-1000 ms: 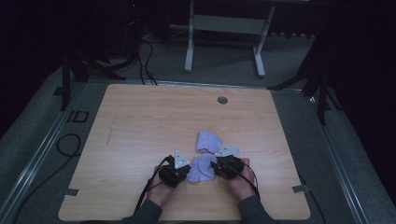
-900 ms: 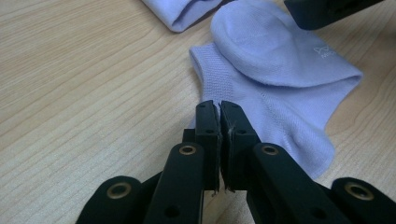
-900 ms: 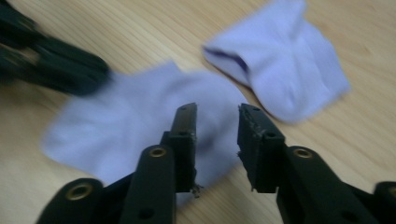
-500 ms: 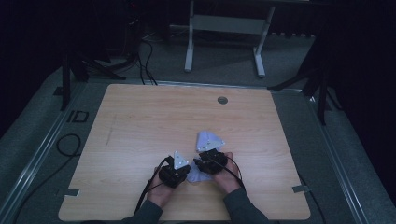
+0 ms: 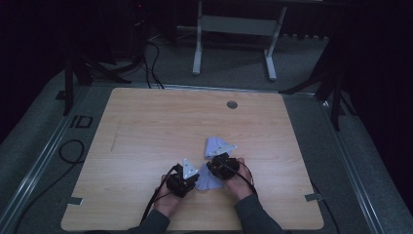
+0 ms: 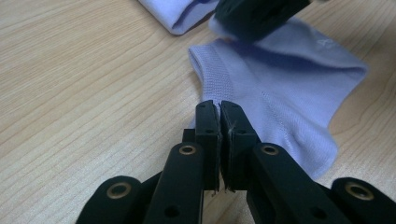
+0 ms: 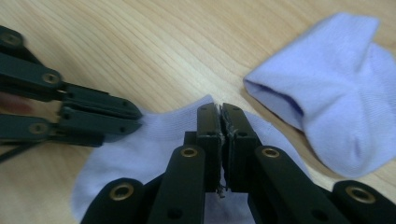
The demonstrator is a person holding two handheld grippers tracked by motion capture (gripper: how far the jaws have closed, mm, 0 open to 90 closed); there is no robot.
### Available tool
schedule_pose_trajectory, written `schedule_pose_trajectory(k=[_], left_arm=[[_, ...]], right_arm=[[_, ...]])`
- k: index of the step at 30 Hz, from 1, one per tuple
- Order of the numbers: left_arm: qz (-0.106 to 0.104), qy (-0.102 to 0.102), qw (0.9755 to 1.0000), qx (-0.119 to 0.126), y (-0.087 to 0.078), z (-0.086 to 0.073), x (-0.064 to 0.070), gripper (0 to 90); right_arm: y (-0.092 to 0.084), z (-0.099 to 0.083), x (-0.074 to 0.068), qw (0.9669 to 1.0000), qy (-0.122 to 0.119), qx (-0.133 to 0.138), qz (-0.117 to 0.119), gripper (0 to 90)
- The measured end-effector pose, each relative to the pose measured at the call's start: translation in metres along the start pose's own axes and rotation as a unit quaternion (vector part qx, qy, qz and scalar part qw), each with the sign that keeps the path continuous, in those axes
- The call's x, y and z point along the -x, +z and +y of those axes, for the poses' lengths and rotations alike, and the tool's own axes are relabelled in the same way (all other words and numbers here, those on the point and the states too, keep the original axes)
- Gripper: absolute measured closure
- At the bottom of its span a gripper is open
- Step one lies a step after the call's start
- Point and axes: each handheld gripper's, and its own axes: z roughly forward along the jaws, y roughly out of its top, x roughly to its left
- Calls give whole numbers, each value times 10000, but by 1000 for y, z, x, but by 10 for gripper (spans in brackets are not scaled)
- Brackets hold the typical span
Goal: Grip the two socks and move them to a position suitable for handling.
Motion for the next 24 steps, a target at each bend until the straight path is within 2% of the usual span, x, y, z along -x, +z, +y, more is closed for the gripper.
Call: schedule_pose_trajectory(k=[5, 11, 13, 24], left_arm=[[0, -46, 10000, 39, 0, 0, 0, 867], [29, -39, 10000, 46, 0, -1, 1, 867], [36, -39, 10000, 43, 0, -1, 2, 867], [51, -54, 10000, 52, 0, -1, 2, 866]], right_arm=[[-13, -1, 2, 9999, -9, 130, 85, 864], [-29, -12, 8, 9995, 160, 259, 112, 864], [-36, -21, 13, 9992, 258, 267, 145, 859], [-54, -51, 30, 9983, 519, 265, -43, 859]])
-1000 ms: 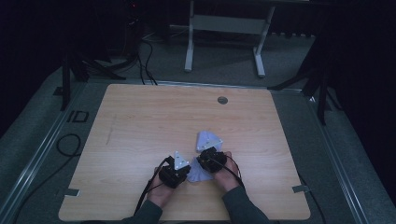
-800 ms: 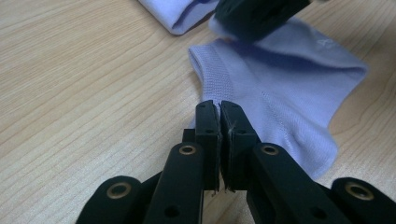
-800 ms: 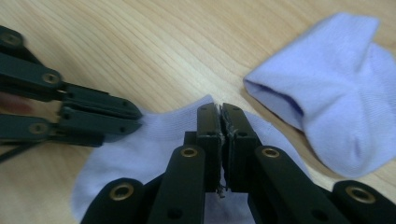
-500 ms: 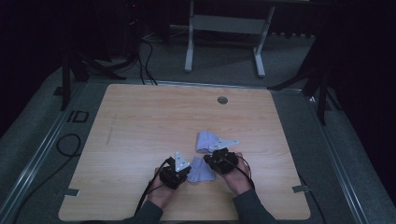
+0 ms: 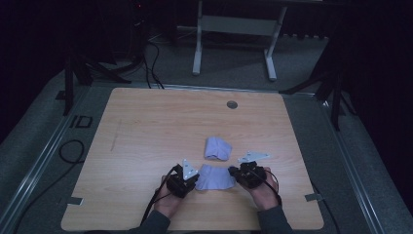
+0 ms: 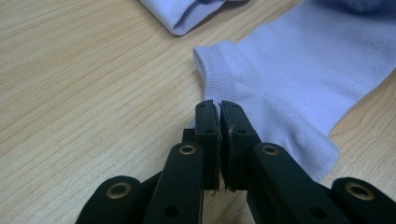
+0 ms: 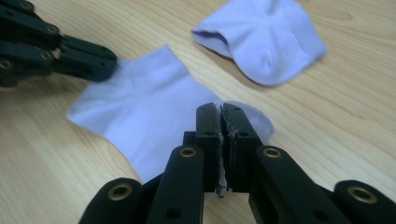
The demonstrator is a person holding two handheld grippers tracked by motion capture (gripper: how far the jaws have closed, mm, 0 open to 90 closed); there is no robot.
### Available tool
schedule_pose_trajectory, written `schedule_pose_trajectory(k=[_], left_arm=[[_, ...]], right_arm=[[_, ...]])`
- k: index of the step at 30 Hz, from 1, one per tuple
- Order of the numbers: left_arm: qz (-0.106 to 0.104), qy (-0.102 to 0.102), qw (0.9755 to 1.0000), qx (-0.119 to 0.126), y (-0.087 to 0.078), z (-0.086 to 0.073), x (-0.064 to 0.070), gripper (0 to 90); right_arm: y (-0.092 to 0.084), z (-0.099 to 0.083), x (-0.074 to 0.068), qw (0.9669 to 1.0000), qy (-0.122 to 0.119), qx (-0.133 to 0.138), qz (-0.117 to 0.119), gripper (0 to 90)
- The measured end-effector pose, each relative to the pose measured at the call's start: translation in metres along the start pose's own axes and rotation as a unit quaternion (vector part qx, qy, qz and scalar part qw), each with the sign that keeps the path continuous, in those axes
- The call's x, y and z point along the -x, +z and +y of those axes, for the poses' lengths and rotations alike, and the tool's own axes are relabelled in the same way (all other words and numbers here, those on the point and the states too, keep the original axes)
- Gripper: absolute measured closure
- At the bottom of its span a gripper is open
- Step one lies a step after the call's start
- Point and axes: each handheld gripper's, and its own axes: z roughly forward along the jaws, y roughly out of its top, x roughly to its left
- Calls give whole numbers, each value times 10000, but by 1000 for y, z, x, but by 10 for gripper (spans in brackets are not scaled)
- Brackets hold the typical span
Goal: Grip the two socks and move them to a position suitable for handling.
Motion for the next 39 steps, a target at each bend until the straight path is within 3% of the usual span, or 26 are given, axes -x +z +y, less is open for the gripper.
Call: schedule_pose_trajectory(k=[9, 19, 24, 26, 31, 39], left_arm=[[-63, -39, 10000, -25, 0, 0, -2, 865], [-82, -32, 10000, -33, 0, 0, -3, 863], [-106, -55, 9999, -24, 0, 0, -4, 860], [-112, -86, 9999, -23, -1, 0, -4, 856], [-179, -126, 9998, -27, -1, 0, -6, 823], [-237, -226, 9995, -8, -3, -1, -8, 795]], right_arm=[[-12, -13, 13, 9997, 210, 3, -121, 859], [-22, -20, 20, 9993, 269, 19, -251, 838], [-27, -25, 27, 9979, 351, -117, -527, 817], [-27, -26, 28, 9974, 392, -126, -591, 803], [-28, -26, 32, 9968, 460, -26, -656, 665], [-23, -27, 35, 9964, 554, -40, -647, 597]])
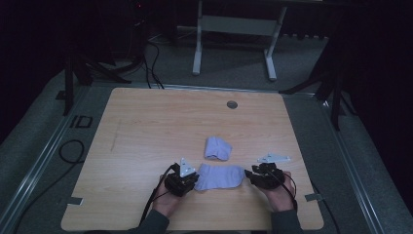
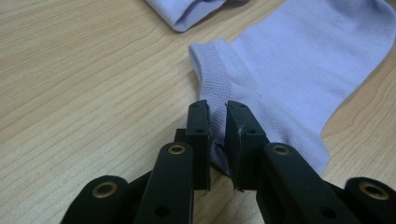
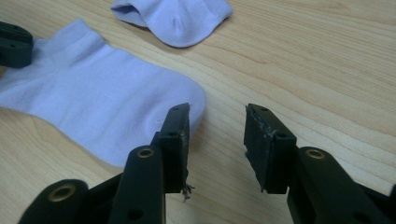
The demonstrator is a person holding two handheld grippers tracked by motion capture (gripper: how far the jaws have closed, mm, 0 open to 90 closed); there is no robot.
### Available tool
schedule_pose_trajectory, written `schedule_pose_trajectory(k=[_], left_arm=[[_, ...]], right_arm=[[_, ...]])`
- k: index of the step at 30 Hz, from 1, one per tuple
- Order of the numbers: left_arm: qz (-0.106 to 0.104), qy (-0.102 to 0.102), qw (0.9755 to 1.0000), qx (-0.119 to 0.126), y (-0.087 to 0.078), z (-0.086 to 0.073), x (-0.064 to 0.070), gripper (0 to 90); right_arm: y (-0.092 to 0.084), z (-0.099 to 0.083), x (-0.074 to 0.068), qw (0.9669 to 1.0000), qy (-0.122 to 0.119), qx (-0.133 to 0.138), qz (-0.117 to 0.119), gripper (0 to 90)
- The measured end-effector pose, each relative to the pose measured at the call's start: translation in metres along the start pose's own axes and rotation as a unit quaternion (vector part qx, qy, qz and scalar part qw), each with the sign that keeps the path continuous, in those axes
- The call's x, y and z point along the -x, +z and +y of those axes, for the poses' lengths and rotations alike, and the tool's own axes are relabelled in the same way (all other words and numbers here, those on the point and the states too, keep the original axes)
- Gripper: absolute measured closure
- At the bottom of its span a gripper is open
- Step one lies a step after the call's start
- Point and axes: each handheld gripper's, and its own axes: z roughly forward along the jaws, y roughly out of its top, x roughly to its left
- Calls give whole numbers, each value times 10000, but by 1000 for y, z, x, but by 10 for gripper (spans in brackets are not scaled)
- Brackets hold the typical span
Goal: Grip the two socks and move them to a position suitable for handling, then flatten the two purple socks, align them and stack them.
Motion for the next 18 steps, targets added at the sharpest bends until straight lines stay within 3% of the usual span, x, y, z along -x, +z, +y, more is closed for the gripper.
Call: schedule_pose_trajectory(k=[5, 18], left_arm=[[-116, -137, 9998, 61, -3, 0, -3, 757], [-16, -288, 9992, 286, -14, 0, -12, 642]], right_arm=[[2, 1, 0, 10000, -11, -11, 0, 583], [1, 3, -1, 10000, -13, 13, -1, 574]])
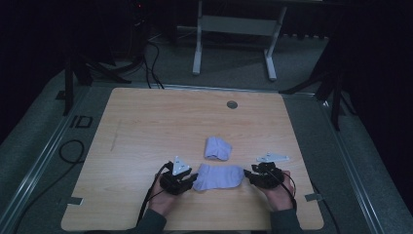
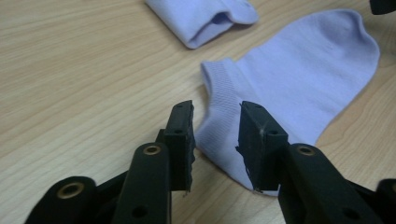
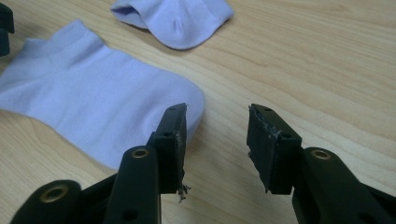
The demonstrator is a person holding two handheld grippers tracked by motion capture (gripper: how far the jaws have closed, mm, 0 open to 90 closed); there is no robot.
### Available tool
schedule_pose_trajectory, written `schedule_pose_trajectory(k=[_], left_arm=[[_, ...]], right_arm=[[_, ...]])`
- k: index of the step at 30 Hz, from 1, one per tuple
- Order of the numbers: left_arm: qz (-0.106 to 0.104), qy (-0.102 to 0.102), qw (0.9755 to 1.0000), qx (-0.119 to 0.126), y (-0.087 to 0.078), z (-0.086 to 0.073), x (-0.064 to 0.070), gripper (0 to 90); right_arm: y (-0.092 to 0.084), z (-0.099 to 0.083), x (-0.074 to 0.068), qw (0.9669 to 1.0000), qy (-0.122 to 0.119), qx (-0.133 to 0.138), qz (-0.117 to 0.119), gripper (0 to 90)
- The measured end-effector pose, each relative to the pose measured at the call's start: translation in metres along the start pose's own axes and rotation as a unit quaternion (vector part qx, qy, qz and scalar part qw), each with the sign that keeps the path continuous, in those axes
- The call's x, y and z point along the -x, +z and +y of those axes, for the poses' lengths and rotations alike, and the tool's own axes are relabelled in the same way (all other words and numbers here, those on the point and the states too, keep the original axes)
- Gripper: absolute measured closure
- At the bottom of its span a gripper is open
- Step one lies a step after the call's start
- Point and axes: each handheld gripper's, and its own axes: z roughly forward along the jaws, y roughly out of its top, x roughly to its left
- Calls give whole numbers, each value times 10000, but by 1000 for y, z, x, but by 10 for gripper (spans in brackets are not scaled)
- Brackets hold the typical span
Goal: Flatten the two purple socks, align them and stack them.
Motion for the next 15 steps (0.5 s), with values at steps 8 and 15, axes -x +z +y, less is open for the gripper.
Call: schedule_pose_trajectory(k=[8, 15], left_arm=[[225, -110, 9996, -93, -4, 0, -13, 620], [407, -141, 9988, -220, -3, -3, -21, 603]], right_arm=[[1, 10, -1, 9999, -102, 71, -34, 582], [14, 31, -5, 9996, -258, 114, 51, 596]])
